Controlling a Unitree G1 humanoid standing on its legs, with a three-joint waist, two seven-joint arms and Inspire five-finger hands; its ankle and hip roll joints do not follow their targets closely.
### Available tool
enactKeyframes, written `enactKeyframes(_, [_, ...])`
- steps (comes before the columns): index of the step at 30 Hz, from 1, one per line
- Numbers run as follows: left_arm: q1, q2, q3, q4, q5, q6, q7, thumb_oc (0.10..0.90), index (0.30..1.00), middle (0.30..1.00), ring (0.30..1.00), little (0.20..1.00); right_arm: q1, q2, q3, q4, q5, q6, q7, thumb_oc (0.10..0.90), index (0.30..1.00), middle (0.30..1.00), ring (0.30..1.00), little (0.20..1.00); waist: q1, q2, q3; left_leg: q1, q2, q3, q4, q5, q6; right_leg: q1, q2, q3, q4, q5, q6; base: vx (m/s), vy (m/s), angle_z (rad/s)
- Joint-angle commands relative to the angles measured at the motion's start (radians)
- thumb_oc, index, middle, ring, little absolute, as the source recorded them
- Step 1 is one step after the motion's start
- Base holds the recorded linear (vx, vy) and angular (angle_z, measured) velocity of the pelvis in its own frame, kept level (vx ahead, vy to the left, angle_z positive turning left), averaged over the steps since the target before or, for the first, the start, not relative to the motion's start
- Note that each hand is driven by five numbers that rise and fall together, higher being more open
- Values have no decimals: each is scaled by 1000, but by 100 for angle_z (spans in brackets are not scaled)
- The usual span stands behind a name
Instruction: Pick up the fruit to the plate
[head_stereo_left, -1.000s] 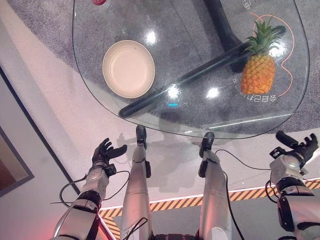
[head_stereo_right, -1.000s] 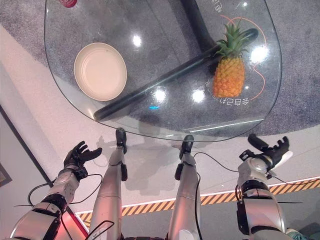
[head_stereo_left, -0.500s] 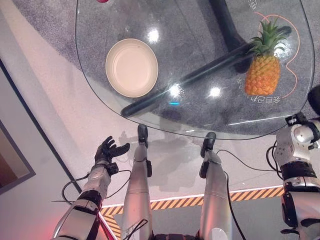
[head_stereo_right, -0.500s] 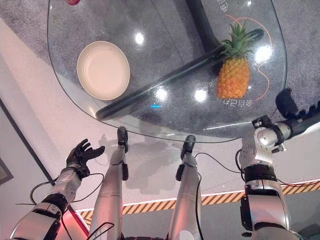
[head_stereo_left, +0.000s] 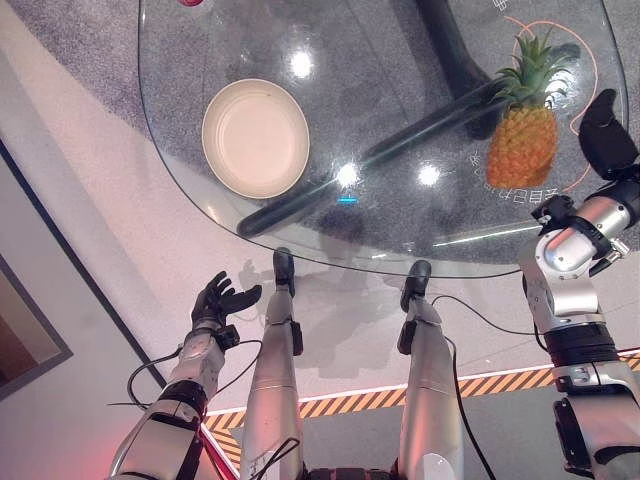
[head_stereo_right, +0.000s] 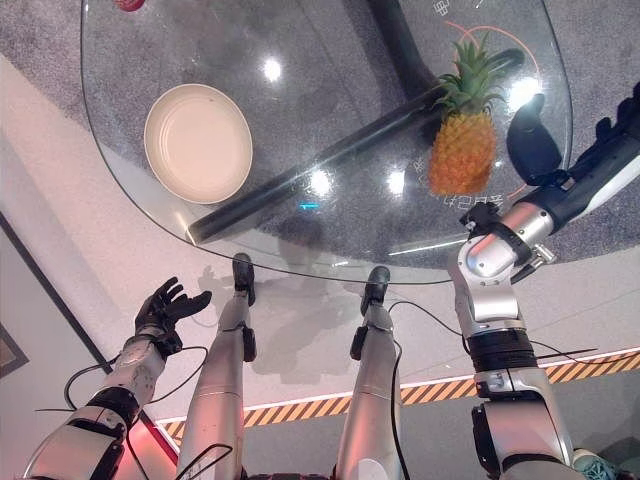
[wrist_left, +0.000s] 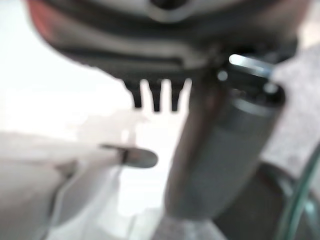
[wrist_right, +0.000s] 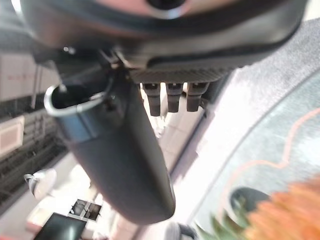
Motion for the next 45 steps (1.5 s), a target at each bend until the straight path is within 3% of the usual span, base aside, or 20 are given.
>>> enactKeyframes(1, [75, 24, 32, 35, -24, -34, 13, 800, 900, 900, 900, 900, 15, -33, -32, -99, -31, -21, 59, 800, 900, 900, 900, 900, -3, -16, -12, -3, -17, -24, 126, -119, 33, 7, 11, -45, -82, 81, -33, 0, 0, 0])
enactKeyframes(9, [80, 6, 23, 43, -20, -50, 12, 800, 900, 900, 900, 900, 17, 7, 17, -60, 9, 18, 149, 800, 900, 900, 900, 900, 0, -9, -12, 4, -18, -14, 113, -110, 31, 8, 11, -48, -85, 83, -38, 0, 0, 0])
enactKeyframes(22, [76, -5, 14, 42, -24, -51, 15, 800, 900, 900, 900, 900, 13, 20, 38, -19, 35, 42, 152, 800, 900, 900, 900, 900, 1, -2, -12, 9, -16, -3, 103, -104, 29, 11, 8, -50, -90, 84, -39, 0, 0, 0])
enactKeyframes(31, [66, -4, 10, 45, -27, -44, 19, 800, 900, 900, 900, 900, 6, 12, 41, 19, 11, 77, 92, 800, 900, 900, 900, 900, 2, -1, -12, 3, -17, -3, 104, -104, 30, 4, 9, -51, -86, 85, -38, 0, 0, 0])
enactKeyframes(45, [64, -1, 0, 42, -27, -44, 16, 800, 900, 900, 900, 900, -5, 19, 63, 101, 74, 90, 130, 800, 900, 900, 900, 900, 8, 3, -12, -3, -19, -5, 104, -101, 30, 0, 11, -54, -83, 84, -39, 0, 0, 0])
